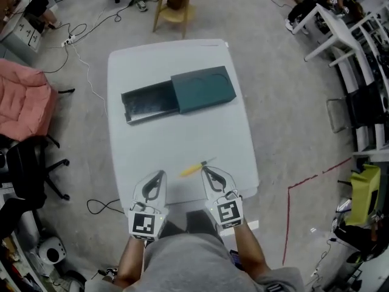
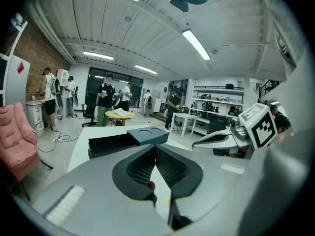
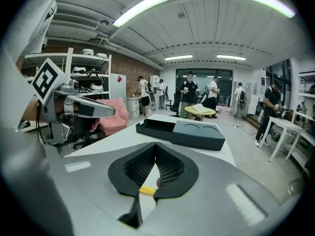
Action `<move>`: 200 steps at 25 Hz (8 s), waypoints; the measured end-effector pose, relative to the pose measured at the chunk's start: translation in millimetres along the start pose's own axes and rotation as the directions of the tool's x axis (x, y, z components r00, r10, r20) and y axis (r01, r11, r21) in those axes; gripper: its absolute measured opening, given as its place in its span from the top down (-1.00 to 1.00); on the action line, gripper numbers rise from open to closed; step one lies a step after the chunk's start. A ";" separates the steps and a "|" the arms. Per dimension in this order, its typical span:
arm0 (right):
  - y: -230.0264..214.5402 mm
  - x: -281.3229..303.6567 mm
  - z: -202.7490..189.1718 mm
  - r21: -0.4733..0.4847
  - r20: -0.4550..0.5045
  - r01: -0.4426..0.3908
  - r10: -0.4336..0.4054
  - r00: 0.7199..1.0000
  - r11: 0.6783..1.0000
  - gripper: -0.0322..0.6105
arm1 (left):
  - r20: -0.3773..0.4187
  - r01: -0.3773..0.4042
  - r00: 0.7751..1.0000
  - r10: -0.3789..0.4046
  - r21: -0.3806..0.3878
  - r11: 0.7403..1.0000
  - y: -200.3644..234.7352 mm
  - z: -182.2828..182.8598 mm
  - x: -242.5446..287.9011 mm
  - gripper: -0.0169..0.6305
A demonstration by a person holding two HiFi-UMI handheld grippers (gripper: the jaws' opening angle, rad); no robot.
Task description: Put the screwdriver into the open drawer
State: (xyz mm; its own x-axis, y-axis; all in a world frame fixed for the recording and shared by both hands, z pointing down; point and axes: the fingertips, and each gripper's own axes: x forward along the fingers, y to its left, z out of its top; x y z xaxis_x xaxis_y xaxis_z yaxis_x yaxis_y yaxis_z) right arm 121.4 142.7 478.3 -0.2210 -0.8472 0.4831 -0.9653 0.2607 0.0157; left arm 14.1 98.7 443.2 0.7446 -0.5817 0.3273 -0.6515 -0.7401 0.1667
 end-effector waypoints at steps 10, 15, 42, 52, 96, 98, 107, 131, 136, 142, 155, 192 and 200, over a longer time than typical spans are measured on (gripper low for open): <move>8.9 38.9 -50.5 -0.188 -0.139 -0.205 0.181 0.974 0.961 0.61 | -0.095 -0.076 0.993 0.072 -0.044 0.996 13.4 -53.9 17.1 0.91; 30.5 46.6 -77.6 -0.321 -0.268 -0.392 0.315 0.911 0.862 0.31 | -0.117 -0.121 0.987 0.113 -0.066 0.990 19.4 -68.3 14.1 0.91; 43.2 72.6 -148.0 -0.346 -0.577 -0.633 0.375 0.725 0.693 0.01 | -0.144 -0.274 0.956 0.254 -0.146 0.951 37.0 -103.1 1.7 0.91; 49.8 67.0 -151.6 -0.325 -0.617 -0.644 0.361 0.699 0.692 0.25 | -0.145 -0.289 0.952 0.268 -0.146 0.946 38.3 -103.0 -2.4 0.91; -13.3 63.6 -17.3 -0.097 -0.159 -0.266 0.249 0.955 0.959 0.65 | -0.002 -0.300 0.954 0.300 -0.053 0.953 36.0 -23.1 -13.0 0.91; -19.5 57.7 -4.9 -0.072 -0.115 -0.243 0.234 0.965 0.967 0.65 | 0.009 -0.296 0.955 0.296 -0.035 0.955 33.7 -16.5 -12.6 0.91; -37.0 23.9 51.0 -0.001 0.090 -0.153 0.152 0.984 0.988 0.65 | 0.066 -0.289 0.955 0.288 0.015 0.957 17.8 16.8 -16.7 0.91; -31.4 -30.2 99.6 0.044 0.316 -0.156 0.135 0.939 0.987 0.65 | 0.163 -0.341 0.930 0.329 0.051 0.939 1.6 67.5 -30.5 0.91; -31.3 -27.4 97.7 0.025 0.314 -0.166 0.150 0.938 0.986 0.65 | 0.162 -0.349 0.928 0.336 0.053 0.936 0.7 63.3 -28.7 0.91; -30.5 -23.6 101.6 -0.014 0.308 -0.202 0.197 0.931 0.979 0.65 | 0.165 -0.395 0.908 0.386 0.025 0.918 1.8 63.0 -33.5 0.91; 2.1 26.9 128.4 -0.122 0.292 -0.284 0.308 0.905 0.951 0.65 | 0.181 -0.476 0.863 0.472 -0.024 0.879 49.8 62.8 -51.2 0.91; 16.3 275.1 139.4 -0.407 0.029 -0.315 0.356 0.934 0.857 0.65 | 0.075 -0.432 0.894 0.442 -0.125 0.893 214.8 23.1 55.4 0.91; 28.2 304.8 111.9 -0.499 -0.105 -0.354 0.350 0.931 0.791 0.65 | 0.040 -0.430 0.898 0.438 -0.127 0.894 231.0 8.2 66.7 0.91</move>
State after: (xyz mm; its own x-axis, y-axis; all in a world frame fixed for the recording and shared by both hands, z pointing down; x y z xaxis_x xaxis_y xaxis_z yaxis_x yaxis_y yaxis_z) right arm 11.3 -160.0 528.0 -0.5291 -0.6484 0.5474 -0.6157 0.7373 0.2782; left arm -85.5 -113.8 495.9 0.3892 -0.8601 0.3299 -0.9211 -0.3685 0.1259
